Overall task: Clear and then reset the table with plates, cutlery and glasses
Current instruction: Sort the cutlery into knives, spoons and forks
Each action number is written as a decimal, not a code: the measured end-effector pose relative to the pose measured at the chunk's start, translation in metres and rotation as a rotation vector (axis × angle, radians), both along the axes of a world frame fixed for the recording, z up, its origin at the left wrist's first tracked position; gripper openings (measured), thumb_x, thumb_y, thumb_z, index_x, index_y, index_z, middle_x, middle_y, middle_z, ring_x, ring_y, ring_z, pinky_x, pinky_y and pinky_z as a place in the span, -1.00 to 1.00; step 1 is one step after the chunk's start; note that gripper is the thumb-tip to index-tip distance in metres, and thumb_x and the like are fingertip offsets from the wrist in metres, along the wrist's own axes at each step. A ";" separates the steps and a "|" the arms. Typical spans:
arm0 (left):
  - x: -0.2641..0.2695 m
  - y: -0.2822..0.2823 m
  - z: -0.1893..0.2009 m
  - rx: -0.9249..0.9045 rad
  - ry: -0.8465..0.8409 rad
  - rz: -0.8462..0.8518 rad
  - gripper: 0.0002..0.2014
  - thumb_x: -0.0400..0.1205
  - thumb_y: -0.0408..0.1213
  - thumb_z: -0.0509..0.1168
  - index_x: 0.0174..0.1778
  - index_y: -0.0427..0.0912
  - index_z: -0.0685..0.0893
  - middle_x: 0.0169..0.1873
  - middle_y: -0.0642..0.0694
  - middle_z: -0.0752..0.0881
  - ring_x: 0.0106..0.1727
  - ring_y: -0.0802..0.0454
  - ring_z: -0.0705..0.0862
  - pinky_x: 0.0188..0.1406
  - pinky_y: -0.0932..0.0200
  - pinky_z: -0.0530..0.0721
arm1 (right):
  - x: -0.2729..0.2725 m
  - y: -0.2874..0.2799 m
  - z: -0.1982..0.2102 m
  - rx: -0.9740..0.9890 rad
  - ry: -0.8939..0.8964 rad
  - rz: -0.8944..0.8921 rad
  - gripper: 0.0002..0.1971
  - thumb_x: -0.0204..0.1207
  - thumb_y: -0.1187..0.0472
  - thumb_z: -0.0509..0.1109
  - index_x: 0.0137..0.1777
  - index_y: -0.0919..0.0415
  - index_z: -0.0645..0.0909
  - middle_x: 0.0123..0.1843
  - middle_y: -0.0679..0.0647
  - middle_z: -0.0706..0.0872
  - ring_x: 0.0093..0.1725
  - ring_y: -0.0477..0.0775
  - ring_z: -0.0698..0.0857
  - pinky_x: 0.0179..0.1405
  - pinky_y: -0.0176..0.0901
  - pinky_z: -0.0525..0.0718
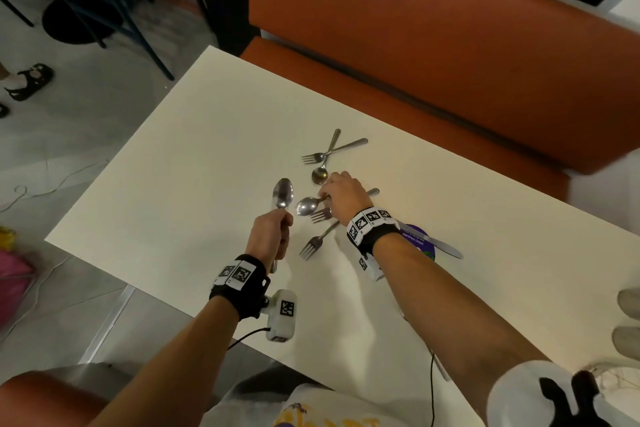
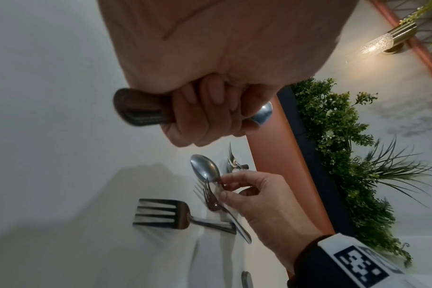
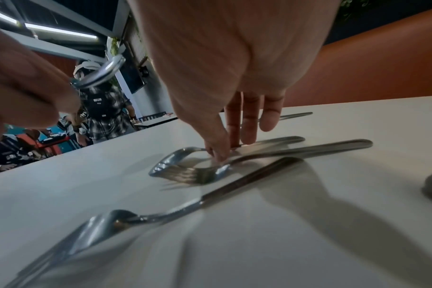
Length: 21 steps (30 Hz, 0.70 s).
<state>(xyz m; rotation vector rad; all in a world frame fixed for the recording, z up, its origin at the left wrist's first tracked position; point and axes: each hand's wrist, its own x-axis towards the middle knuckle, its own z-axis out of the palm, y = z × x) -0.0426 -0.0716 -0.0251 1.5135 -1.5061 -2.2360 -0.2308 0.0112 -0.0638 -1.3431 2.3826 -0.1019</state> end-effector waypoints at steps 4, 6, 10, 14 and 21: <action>-0.001 -0.001 -0.004 0.001 -0.006 0.004 -0.85 0.63 -0.27 0.14 -0.25 -0.14 0.52 -0.57 0.05 0.30 -0.57 0.07 0.14 -0.63 0.27 0.14 | -0.003 0.001 -0.009 -0.030 -0.019 -0.012 -0.78 0.54 0.30 0.49 0.16 0.14 0.78 0.20 0.09 0.66 0.24 0.16 0.55 0.24 0.13 0.62; -0.002 0.000 -0.005 -0.001 -0.009 0.004 -0.84 0.64 -0.27 0.13 -0.24 -0.16 0.53 -0.57 0.05 0.30 -0.58 0.07 0.15 -0.60 0.26 0.14 | -0.004 0.001 -0.012 -0.034 -0.026 -0.004 -0.80 0.52 0.31 0.50 0.13 0.15 0.78 0.17 0.10 0.66 0.22 0.16 0.56 0.21 0.15 0.63; -0.005 0.003 -0.005 -0.003 -0.010 0.007 -0.81 0.66 -0.28 0.12 -0.19 -0.20 0.60 -0.59 0.04 0.31 -0.59 0.07 0.16 -0.56 0.23 0.13 | -0.003 0.008 -0.022 -0.154 0.004 0.012 -0.82 0.49 0.35 0.50 0.08 0.23 0.79 0.03 0.13 0.69 0.11 0.21 0.59 0.02 0.21 0.68; -0.006 0.006 -0.003 0.001 0.008 0.017 -0.82 0.60 -0.29 0.16 -0.16 -0.22 0.67 -0.56 0.02 0.31 -0.56 0.04 0.15 -0.53 0.21 0.10 | -0.003 0.015 -0.017 -0.330 0.130 -0.006 -0.85 0.44 0.44 0.50 -0.03 0.26 0.79 -0.11 0.13 0.70 -0.04 0.23 0.62 -0.10 0.18 0.70; -0.012 0.014 0.006 -0.058 0.067 0.007 -0.81 0.77 -0.34 0.06 -0.05 -0.16 0.57 -0.56 0.05 0.40 -0.57 0.08 0.22 -0.60 0.25 0.17 | 0.010 0.040 0.053 -0.687 0.069 -0.330 -0.86 0.64 0.22 0.42 0.06 0.19 0.80 -0.06 0.00 0.75 0.00 0.05 0.59 0.06 -0.19 0.58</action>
